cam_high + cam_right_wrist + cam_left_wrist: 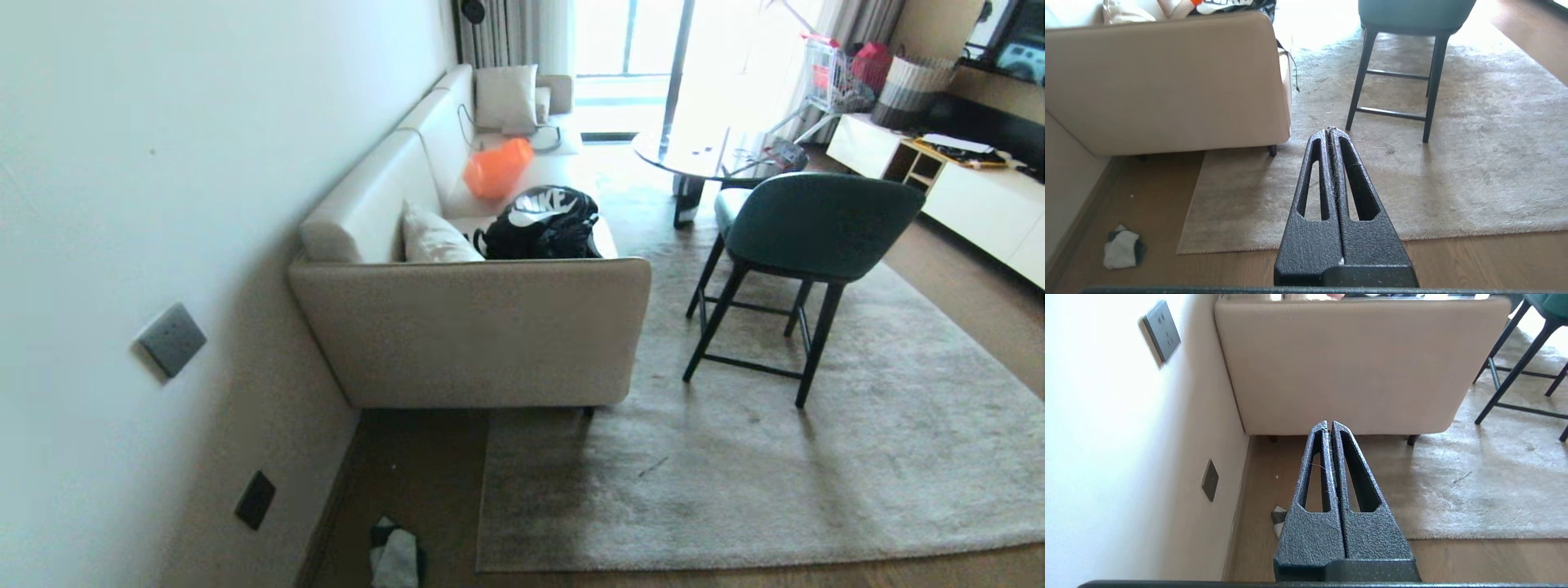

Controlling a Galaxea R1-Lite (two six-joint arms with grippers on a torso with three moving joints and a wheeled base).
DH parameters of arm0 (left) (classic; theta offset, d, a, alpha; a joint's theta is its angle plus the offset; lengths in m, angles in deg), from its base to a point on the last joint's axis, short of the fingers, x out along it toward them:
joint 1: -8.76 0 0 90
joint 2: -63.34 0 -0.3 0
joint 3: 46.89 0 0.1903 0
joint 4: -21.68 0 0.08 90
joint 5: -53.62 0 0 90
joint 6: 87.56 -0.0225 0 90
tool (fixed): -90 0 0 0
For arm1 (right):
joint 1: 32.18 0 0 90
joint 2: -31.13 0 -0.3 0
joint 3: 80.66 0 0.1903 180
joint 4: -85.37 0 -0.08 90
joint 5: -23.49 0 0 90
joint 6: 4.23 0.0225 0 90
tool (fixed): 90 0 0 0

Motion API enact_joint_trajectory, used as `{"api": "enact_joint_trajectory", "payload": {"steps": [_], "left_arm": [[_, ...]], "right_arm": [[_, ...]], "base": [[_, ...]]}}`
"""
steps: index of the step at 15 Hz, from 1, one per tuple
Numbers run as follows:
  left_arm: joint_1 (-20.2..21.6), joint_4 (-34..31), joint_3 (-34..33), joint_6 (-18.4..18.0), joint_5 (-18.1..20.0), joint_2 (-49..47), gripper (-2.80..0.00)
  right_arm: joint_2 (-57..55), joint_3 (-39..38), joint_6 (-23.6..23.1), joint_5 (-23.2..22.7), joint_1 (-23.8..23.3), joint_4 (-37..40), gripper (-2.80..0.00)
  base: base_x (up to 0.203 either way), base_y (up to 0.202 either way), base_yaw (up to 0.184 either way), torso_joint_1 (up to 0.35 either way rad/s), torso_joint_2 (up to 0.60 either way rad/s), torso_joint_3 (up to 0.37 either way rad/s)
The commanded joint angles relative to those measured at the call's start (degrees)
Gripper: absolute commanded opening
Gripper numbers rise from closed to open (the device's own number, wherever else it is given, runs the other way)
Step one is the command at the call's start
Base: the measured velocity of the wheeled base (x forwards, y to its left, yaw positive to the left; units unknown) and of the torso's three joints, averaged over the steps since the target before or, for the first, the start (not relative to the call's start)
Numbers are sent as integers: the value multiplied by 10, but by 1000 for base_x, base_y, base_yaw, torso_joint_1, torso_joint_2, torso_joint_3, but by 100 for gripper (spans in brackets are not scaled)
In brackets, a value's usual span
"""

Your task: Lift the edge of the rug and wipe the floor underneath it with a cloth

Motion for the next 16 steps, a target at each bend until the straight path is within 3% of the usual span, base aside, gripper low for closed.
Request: {"api": "enact_joint_trajectory", "payload": {"steps": [1, 9, 16], "left_arm": [[0, 1, 0, 0, 0, 0, -280], [0, 0, 0, 0, 0, 0, -280], [0, 0, 0, 0, 0, 0, -280]], "right_arm": [[-1, 0, 0, 0, 0, 0, -280], [-1, 0, 0, 0, 1, 0, -280], [-1, 0, 0, 0, 0, 0, -280]], "base": [[0, 0, 0, 170, -527, -362], [0, 0, 0, 207, -573, -366], [0, 0, 0, 162, -406, -242]]}}
